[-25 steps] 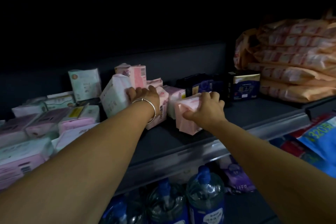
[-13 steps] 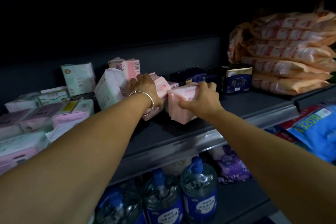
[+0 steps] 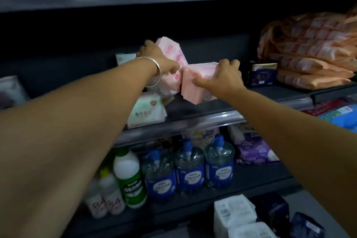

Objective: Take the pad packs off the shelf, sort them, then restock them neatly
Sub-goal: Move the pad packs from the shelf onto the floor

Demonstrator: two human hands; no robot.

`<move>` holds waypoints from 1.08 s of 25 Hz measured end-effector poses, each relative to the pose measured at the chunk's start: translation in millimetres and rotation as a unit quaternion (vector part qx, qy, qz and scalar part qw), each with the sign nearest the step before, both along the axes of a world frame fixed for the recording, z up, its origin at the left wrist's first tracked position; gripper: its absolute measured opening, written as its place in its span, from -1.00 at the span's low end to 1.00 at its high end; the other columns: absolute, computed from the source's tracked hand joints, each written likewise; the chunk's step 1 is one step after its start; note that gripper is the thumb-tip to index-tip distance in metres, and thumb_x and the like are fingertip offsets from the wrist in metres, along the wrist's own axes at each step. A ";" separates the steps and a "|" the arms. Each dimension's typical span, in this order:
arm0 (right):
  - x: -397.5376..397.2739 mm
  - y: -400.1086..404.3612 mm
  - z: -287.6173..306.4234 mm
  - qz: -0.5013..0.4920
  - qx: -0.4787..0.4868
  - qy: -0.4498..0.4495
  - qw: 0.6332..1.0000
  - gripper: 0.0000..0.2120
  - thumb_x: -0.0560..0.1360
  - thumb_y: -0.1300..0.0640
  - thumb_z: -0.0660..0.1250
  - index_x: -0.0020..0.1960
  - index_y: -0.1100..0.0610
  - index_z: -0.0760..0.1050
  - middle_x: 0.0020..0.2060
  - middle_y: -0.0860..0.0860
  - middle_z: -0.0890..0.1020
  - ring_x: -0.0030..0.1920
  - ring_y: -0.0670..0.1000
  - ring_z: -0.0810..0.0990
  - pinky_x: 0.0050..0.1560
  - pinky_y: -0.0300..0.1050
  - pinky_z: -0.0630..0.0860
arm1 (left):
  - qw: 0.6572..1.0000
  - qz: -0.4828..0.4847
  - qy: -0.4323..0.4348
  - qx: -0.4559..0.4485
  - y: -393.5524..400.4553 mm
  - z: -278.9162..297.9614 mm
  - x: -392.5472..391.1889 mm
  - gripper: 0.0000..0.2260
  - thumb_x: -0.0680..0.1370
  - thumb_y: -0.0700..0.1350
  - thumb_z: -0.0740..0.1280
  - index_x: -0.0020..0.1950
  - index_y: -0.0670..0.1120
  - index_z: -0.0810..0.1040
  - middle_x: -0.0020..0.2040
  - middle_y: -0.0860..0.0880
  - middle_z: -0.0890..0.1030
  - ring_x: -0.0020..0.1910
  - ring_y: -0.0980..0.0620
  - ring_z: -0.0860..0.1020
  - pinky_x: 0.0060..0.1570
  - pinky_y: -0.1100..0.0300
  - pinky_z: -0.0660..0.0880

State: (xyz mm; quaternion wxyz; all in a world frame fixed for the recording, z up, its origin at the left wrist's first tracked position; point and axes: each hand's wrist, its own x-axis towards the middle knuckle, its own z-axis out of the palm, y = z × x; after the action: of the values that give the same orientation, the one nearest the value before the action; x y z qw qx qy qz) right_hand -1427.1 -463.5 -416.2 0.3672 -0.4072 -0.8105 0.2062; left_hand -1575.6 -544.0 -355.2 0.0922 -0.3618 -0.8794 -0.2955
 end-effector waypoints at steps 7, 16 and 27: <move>2.5 -109.0 -31.4 0.075 -0.022 -0.027 0.997 -0.07 0.27 -0.31 0.45 0.38 0.25 0.22 0.33 0.17 0.23 0.30 0.22 0.35 0.29 0.14 0.39 | 0.999 0.007 -0.035 0.011 -137.9 -30.4 8.6 -0.13 0.28 -0.01 0.47 0.46 -0.08 0.06 0.33 -0.16 0.28 0.29 -0.17 0.34 0.24 -0.05 0.40; -24.2 -228.7 -105.9 0.134 -0.057 -0.126 0.981 -0.10 0.31 -0.30 0.43 0.37 0.27 0.21 0.33 0.17 0.22 0.33 0.23 0.32 0.27 0.11 0.38 | 0.991 0.081 -0.105 0.001 -278.5 -123.6 -8.1 -0.06 0.26 -0.05 0.52 0.48 -0.08 0.02 0.34 -0.18 0.33 0.29 -0.22 0.37 0.19 -0.06 0.46; -88.4 -302.1 -217.9 0.190 -0.092 -0.236 0.949 -0.11 0.31 -0.31 0.41 0.39 0.23 0.20 0.30 0.16 0.26 0.32 0.22 0.31 0.26 0.08 0.34 | 0.956 0.173 -0.217 -0.099 -355.7 -248.8 -59.0 -0.05 0.27 -0.17 0.54 0.47 -0.15 -0.01 0.21 -0.18 0.45 0.17 -0.23 0.48 0.16 -0.05 0.48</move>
State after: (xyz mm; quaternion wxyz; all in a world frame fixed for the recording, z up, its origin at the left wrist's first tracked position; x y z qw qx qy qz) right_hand -1515.5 -765.6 -634.1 0.0805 -0.3147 -0.9138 0.2438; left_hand -1634.6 -899.6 -604.0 -0.0872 -0.1383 -0.9523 -0.2577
